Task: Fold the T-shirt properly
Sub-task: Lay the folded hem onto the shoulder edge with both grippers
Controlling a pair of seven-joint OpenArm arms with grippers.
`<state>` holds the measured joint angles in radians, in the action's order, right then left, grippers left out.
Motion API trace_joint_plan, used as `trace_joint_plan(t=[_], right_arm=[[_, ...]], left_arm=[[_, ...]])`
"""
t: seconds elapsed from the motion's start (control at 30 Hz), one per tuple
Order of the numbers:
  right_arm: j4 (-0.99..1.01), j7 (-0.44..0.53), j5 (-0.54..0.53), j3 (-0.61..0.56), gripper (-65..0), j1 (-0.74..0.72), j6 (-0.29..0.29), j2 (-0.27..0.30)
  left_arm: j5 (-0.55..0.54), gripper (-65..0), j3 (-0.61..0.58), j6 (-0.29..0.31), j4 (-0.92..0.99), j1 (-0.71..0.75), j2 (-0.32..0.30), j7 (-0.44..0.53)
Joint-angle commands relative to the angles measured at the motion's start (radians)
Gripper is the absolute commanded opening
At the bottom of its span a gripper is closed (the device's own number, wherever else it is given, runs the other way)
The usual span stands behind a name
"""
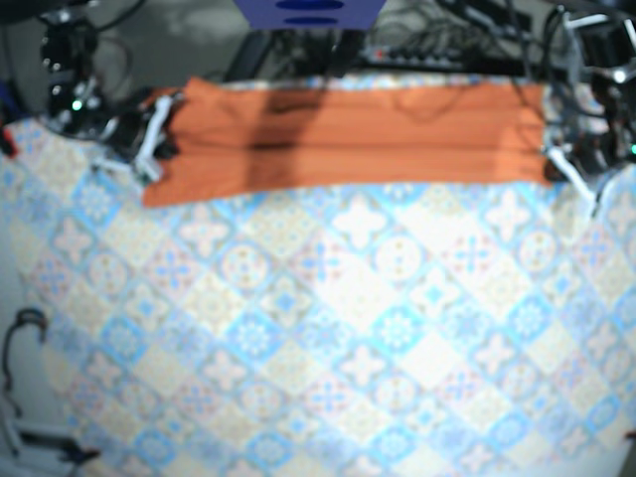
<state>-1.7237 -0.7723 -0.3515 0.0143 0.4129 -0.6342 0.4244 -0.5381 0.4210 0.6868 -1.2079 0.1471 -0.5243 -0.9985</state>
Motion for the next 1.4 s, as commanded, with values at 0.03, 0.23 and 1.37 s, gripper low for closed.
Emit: trace_joint_plan(t=[0.03, 0.23, 1.37], right_arm=[[-0.035, 0.01, -0.01, 0.009, -64.6, 0.005, -0.002, 0.014], [-0.06, -0.011, -0.008, 0.013, -64.6, 0.027, -0.002, 0.014], [-0.078, -0.003, -0.008, 0.013, -64.2, 0.082, 0.021, -0.029]], left_arm=[[-0.004, -65.0, -0.02, 0.0, -0.01, -0.008, -0.026, 0.014], [-0.004, -65.0, -0.032, -0.002, -0.01, -0.008, -0.02, 0.028], [-0.003, -65.0, -0.032, -0.002, -0.01, -0.008, -0.012, 0.03]])
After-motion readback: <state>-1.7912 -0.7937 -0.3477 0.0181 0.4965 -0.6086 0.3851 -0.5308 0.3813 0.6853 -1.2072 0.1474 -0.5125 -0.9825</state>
